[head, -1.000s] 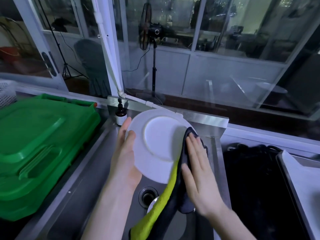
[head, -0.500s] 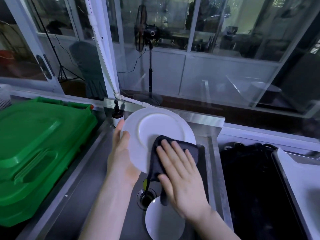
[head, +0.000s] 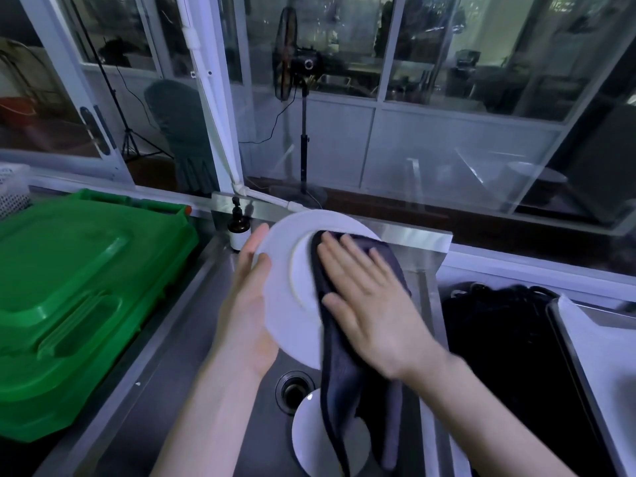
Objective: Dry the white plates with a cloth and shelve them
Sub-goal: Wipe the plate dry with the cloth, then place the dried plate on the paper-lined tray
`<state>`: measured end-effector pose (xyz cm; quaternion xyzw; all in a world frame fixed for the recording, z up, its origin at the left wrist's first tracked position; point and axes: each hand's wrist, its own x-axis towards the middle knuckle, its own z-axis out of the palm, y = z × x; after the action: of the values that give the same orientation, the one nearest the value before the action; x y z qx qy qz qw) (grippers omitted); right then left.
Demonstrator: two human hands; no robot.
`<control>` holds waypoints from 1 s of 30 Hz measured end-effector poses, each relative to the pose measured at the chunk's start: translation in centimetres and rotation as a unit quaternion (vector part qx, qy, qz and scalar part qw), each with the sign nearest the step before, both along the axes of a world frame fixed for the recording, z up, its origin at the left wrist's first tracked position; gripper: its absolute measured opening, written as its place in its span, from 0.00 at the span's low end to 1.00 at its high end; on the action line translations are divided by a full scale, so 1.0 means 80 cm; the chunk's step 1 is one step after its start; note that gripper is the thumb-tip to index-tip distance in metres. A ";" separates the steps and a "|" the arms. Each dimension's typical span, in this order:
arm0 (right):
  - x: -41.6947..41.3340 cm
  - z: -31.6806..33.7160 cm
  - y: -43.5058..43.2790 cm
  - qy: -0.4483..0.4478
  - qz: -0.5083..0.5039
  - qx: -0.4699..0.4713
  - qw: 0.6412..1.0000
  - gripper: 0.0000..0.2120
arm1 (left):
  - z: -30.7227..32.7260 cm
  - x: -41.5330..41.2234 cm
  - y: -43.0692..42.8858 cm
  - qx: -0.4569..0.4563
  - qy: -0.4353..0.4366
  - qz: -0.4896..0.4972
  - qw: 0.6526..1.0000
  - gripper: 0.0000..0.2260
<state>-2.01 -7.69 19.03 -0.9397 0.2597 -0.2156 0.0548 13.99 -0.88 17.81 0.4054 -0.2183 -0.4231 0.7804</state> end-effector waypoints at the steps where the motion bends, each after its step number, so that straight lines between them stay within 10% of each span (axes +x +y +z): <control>1: 0.004 -0.006 0.015 0.018 0.020 -0.021 0.999 0.27 | -0.002 -0.001 -0.001 -0.002 -0.003 -0.004 1.000 0.17; 15: 0.026 0.005 -0.048 -0.006 -0.096 0.070 0.993 0.27 | -0.010 -0.018 0.003 0.019 -0.033 0.007 0.999 0.19; 21: -0.015 -0.043 -0.021 -0.182 -0.087 0.250 0.947 0.27 | -0.016 0.009 -0.001 0.046 0.009 0.048 0.998 0.13; 30: -0.027 -0.105 0.076 -0.321 -0.045 0.099 0.941 0.20 | -0.009 0.013 -0.024 0.087 0.061 0.104 0.989 0.12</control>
<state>-4.16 -1.64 10.63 -0.7978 0.2899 -0.4816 0.2182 15.00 -2.82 17.12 0.4656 -0.0891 -0.3811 0.7938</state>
